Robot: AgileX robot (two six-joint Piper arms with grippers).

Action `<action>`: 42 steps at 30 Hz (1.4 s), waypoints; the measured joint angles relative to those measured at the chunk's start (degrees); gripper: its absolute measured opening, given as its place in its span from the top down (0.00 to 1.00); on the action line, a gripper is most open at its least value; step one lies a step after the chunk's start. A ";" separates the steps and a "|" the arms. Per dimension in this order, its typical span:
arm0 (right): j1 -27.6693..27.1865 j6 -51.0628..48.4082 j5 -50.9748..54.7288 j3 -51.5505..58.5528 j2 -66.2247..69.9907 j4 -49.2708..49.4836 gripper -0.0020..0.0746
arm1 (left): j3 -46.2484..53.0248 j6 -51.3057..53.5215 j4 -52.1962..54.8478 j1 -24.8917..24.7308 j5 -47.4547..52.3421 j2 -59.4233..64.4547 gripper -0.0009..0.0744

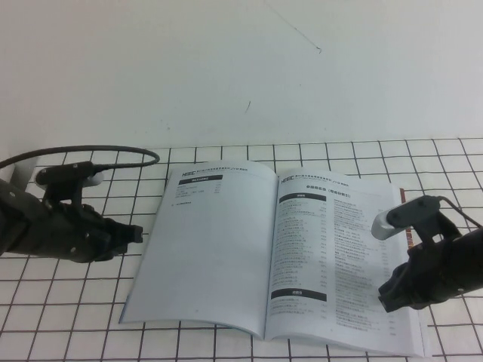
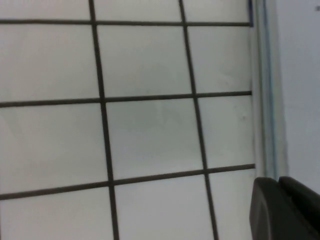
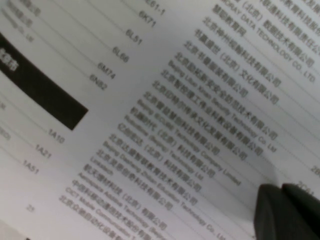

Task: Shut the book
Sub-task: 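Close the open booklet and leave it lying on the table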

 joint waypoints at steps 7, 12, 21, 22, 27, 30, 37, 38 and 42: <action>0.00 -0.09 -0.02 -0.12 0.64 0.38 0.98 | -0.31 0.20 -0.74 0.00 -2.25 5.96 0.99; 0.00 -0.09 0.31 -0.44 0.77 0.38 0.98 | -0.82 0.43 -1.10 -0.14 -1.45 6.77 0.99; 0.00 -0.09 0.31 -0.48 0.79 0.38 0.98 | -1.28 2.73 -0.55 -8.54 -1.67 7.01 0.99; 0.00 -0.09 0.31 -0.48 0.79 0.38 0.98 | -1.28 2.73 -0.55 -9.53 -1.56 7.01 0.99; 0.00 -0.09 0.31 -0.48 0.89 0.48 0.98 | -0.81 2.83 -4.25 -14.00 0.14 5.52 0.99; 0.00 -0.13 0.21 -0.48 0.89 0.74 0.98 | -0.40 4.72 -9.34 -15.39 1.86 2.23 0.99; 0.00 -0.27 -0.24 -0.57 0.91 1.43 0.98 | -0.40 23.12 -30.79 -16.79 8.17 -8.84 0.99; 0.00 -0.27 -0.24 -0.57 0.91 1.43 0.98 | -0.40 25.87 -33.11 -16.91 9.81 -10.18 0.99; -0.21 1.38 0.67 -0.46 -1.47 -3.42 0.98 | -0.40 30.47 -35.13 -17.14 12.38 -15.80 0.99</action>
